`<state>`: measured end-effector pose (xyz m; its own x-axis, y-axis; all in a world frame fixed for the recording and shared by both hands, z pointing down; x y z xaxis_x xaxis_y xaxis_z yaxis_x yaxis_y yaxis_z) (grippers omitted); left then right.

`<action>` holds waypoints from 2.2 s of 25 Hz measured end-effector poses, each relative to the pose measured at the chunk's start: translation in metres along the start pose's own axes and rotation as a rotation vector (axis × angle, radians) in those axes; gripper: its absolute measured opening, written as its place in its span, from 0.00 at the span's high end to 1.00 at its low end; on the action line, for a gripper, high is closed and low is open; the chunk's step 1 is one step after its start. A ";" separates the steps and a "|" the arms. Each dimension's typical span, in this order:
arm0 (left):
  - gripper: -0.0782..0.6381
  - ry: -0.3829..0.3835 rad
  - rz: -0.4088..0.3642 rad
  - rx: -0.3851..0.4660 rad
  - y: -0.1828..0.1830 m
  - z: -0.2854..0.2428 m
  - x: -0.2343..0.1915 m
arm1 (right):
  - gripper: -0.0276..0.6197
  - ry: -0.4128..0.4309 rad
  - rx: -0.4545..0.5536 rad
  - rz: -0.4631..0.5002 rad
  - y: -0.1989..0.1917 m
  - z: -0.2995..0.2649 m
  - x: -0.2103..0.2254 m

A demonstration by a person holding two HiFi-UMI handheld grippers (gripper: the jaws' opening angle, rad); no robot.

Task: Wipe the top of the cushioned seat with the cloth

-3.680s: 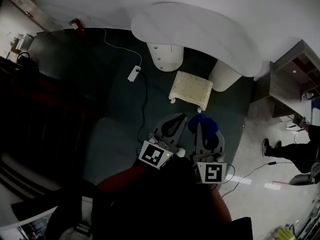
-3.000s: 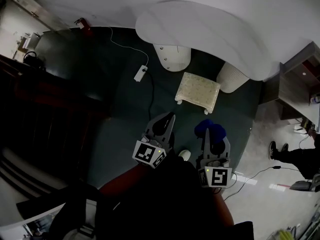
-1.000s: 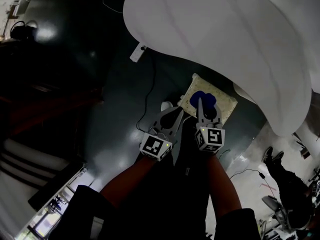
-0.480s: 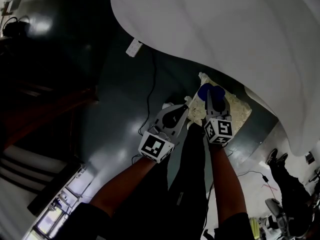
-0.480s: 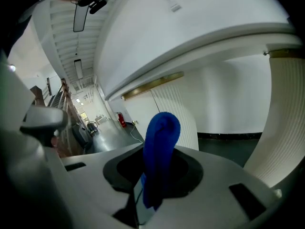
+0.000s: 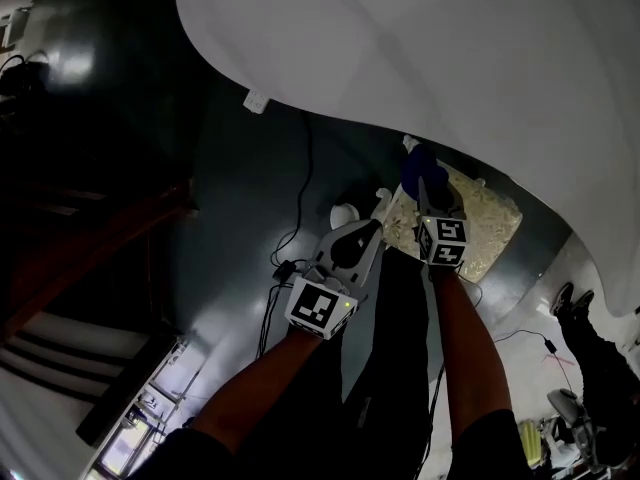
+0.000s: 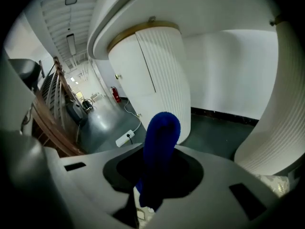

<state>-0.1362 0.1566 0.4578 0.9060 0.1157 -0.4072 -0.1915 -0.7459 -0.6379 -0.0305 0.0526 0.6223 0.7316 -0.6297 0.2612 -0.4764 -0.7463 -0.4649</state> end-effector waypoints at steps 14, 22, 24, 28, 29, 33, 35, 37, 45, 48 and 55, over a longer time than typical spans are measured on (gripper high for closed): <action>0.86 -0.024 -0.054 0.007 0.016 -0.026 0.015 | 0.82 -0.112 -0.102 -0.027 -0.019 -0.003 0.030; 0.86 -0.029 -0.097 -0.076 0.004 -0.038 0.034 | 0.82 -0.164 -0.149 -0.049 -0.044 0.007 0.058; 0.86 -0.036 -0.107 -0.086 0.003 -0.041 0.038 | 0.82 -0.162 -0.149 -0.022 -0.045 0.008 0.059; 0.86 -0.048 -0.135 -0.103 -0.001 -0.047 0.044 | 0.82 -0.175 -0.145 -0.023 -0.052 0.008 0.066; 0.86 -0.050 -0.142 -0.105 0.000 -0.047 0.046 | 0.82 -0.179 -0.142 -0.032 -0.053 0.009 0.068; 0.86 -0.061 -0.126 -0.083 0.003 -0.051 0.055 | 0.82 -0.183 -0.136 -0.064 -0.056 0.016 0.077; 0.86 -0.066 -0.147 -0.106 0.003 -0.056 0.057 | 0.82 -0.184 -0.134 -0.077 -0.057 0.017 0.084; 0.86 -0.071 -0.166 -0.123 0.002 -0.061 0.059 | 0.82 -0.190 -0.130 -0.084 -0.059 0.016 0.091; 0.86 -0.095 -0.166 -0.126 0.004 -0.074 0.075 | 0.82 -0.223 -0.128 -0.113 -0.065 0.027 0.118; 0.86 -0.103 -0.165 -0.115 0.010 -0.080 0.081 | 0.82 -0.241 -0.112 -0.156 -0.068 0.030 0.134; 0.86 -0.113 -0.206 -0.152 0.011 -0.086 0.088 | 0.81 -0.265 -0.107 -0.166 -0.076 0.034 0.156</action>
<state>-0.0260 0.1019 0.4714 0.8706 0.3412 -0.3545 0.0592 -0.7879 -0.6129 0.1366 0.0179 0.6692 0.8985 -0.4296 0.0902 -0.3779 -0.8616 -0.3389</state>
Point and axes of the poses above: the fingertips, and each gripper's own axes: z backward along the fingers, x to its right, y out of its top, the point moved 4 cm from there along z, backward along the fingers, and after that the axes turned 15 degrees about -x, right-handed, at the moved point
